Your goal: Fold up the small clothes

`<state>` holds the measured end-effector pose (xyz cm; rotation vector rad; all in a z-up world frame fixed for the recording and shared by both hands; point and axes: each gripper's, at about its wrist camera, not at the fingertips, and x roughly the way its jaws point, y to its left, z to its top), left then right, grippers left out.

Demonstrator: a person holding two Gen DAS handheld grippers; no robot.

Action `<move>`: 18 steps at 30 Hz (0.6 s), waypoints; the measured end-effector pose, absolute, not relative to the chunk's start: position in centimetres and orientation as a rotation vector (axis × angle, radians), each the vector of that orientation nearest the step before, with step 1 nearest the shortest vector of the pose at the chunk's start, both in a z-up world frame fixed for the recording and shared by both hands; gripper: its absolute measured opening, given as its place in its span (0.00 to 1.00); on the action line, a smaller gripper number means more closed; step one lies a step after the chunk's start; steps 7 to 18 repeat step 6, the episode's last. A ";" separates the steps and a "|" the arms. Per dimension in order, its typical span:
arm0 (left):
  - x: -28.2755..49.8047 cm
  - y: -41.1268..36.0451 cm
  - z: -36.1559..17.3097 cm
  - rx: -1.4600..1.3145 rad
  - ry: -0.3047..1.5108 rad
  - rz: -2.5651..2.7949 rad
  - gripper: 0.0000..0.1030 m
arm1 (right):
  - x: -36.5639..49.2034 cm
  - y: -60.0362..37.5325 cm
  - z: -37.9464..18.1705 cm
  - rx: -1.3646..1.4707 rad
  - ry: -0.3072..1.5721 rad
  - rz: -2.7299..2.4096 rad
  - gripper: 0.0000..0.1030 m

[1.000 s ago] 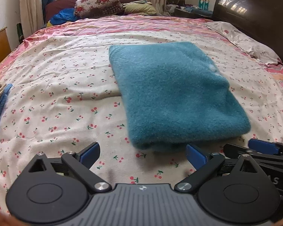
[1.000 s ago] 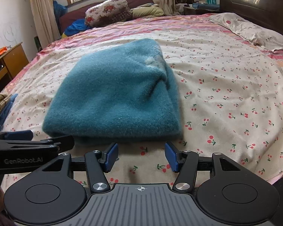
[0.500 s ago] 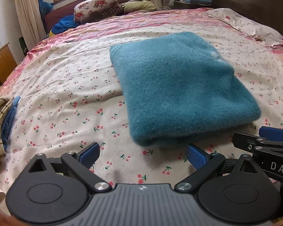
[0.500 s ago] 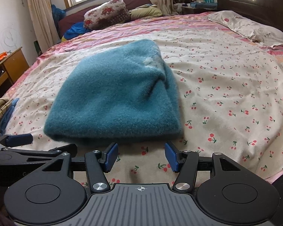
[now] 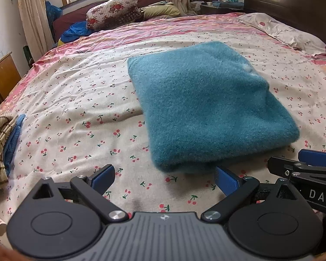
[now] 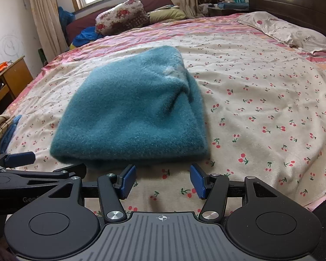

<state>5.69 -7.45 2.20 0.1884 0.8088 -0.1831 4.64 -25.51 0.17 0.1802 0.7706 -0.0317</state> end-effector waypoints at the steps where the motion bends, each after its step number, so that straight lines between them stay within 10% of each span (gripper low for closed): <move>1: 5.7 -7.4 2.2 0.188 0.812 -0.185 1.00 | 4.7 -25.5 0.2 0.177 0.773 -0.033 0.54; 18: 5.8 -7.4 2.1 0.176 0.824 -0.180 1.00 | 4.8 -25.4 0.0 0.171 0.779 -0.036 0.54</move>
